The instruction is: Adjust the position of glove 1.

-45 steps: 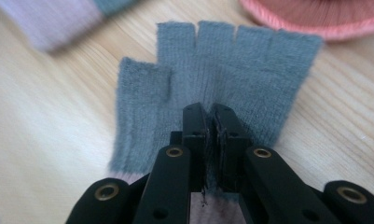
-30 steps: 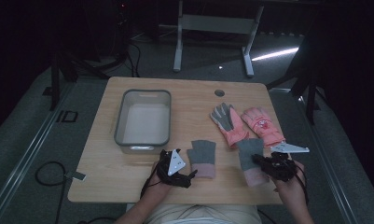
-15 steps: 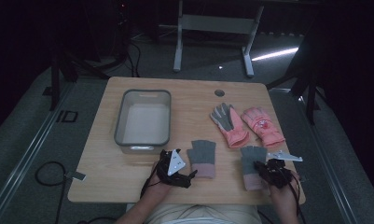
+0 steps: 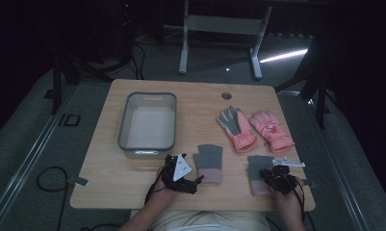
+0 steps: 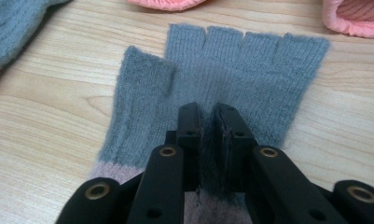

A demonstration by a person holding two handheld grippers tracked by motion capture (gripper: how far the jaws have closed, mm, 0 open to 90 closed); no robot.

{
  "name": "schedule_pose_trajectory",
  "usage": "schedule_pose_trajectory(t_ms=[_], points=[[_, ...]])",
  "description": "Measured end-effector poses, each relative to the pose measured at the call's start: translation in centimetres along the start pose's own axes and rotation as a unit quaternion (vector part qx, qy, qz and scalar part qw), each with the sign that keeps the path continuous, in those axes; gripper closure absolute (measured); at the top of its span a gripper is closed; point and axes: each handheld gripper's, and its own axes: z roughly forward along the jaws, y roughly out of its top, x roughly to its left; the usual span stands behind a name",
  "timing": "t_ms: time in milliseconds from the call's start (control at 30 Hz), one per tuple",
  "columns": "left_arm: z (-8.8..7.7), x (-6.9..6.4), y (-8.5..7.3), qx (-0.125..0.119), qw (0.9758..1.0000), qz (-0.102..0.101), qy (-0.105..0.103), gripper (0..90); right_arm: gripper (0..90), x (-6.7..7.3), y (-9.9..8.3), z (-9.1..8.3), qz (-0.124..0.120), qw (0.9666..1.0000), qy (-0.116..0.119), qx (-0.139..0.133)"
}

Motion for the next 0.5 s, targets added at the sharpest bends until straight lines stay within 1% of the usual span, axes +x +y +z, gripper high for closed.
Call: schedule_pose_trajectory(t_ms=[67, 133, 200, 233, 267, 300, 333, 367, 400, 433, 500], points=[[0.0, 0.0, 0.0, 0.0, 1.0, 0.001, 0.0, 2.7, 74.9, -0.1, 0.2, -0.1, -0.003, 1.0, 0.003, 0.005], [0.0, 0.0, 0.0, 0.0, 1.0, 0.0, 0.0, 2.6, 70.6, -0.2, 0.5, -0.4, -0.028, 0.9996, 0.009, 0.005], [0.0, 0.0, 0.0, 0.001, 1.0, 0.0, 0.0, 2.7, 66.4, -0.5, 0.8, -0.7, -0.049, 0.9986, 0.021, -0.003], [0.0, 0.0, 0.0, 0.001, 1.0, 0.0, 0.0, 2.7, 66.3, -0.7, 1.0, -0.8, -0.073, 0.9969, 0.028, -0.008], [0.0, 0.0, 0.0, 0.0, 1.0, 0.0, 0.0, 2.7, 66.3, -0.9, 1.1, -0.9, -0.097, 0.9947, 0.034, -0.007], [0.0, 0.0, 0.0, 0.0, 1.0, 0.0, 0.0, 2.6, 66.3, -0.9, 1.1, -0.9, -0.097, 0.9947, 0.034, -0.007], [0.0, 0.0, 0.0, 0.0, 1.0, 0.001, 0.0, 2.6, 66.2, -1.1, 1.2, -0.9, -0.11, 0.9931, 0.042, -0.006], [0.0, 0.0, 0.0, 0.0, 1.0, 0.001, 0.0, 2.7, 66.0, -1.8, 1.5, -0.8, -0.128, 0.9885, 0.081, 0.004], [0.0, 0.0, 0.0, 0.0, 1.0, 0.001, 0.001, 2.7, 65.0, -2.1, 1.7, -0.7, -0.135, 0.9864, 0.093, 0.014], [0.0, -0.1, 0.0, -0.001, 1.0, 0.001, 0.001, 2.6, 64.2, -2.3, 1.9, -0.6, -0.145, 0.9838, 0.103, 0.025], [0.0, 0.0, 0.0, 0.0, 1.0, 0.001, 0.0, 2.7, 63.3, -2.8, 2.2, -0.5, -0.163, 0.9803, 0.107, 0.03]])
